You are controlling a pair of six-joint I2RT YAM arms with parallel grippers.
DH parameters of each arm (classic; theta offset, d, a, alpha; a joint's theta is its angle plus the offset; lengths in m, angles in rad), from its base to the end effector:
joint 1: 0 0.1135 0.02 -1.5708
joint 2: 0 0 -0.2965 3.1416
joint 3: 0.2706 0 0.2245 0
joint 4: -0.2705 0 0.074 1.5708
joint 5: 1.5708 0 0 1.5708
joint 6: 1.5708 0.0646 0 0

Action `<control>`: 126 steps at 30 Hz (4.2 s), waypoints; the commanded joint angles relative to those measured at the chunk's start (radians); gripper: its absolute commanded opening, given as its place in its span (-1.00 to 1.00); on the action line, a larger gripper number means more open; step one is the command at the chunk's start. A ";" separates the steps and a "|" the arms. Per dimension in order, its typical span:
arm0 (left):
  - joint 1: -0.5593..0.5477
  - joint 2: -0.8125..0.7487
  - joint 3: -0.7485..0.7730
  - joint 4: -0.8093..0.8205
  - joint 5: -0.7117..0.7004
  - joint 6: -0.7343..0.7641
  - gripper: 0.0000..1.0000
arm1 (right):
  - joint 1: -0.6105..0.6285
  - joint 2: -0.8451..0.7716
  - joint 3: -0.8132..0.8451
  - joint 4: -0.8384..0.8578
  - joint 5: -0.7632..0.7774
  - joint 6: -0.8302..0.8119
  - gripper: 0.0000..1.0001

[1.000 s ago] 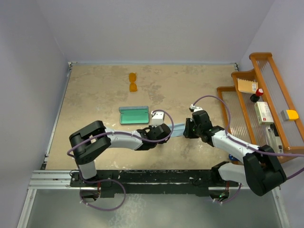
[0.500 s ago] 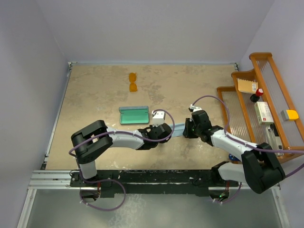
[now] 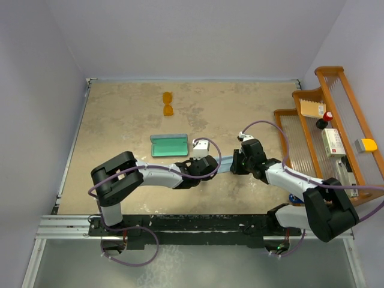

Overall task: Organize the sunglasses
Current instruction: Fold the glasses cleaning cloth at the center of the board.

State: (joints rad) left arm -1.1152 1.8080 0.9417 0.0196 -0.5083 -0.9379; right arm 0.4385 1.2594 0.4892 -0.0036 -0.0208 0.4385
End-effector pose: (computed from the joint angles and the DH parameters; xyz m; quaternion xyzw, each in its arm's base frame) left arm 0.1875 -0.3112 0.1780 -0.0086 0.9094 -0.1716 0.3787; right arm 0.2035 0.0969 0.1913 -0.0040 0.9216 0.1734 0.3473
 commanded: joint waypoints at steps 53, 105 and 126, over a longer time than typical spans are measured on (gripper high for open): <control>-0.005 -0.039 0.105 -0.139 -0.062 0.050 -0.82 | 0.011 -0.057 0.055 -0.030 0.002 -0.002 -1.00; -0.007 0.041 0.110 -0.111 0.056 -0.029 -0.74 | 0.011 -0.049 0.023 0.007 -0.007 0.005 -1.00; -0.008 -0.005 0.138 -0.274 -0.052 0.012 -0.97 | 0.011 -0.054 0.020 0.006 -0.008 0.007 -1.00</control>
State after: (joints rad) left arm -1.1172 1.8500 1.0565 -0.1486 -0.4973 -0.9470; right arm 0.4450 1.2217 0.5156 -0.0151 -0.0216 0.4423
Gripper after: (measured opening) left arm 0.002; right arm 0.004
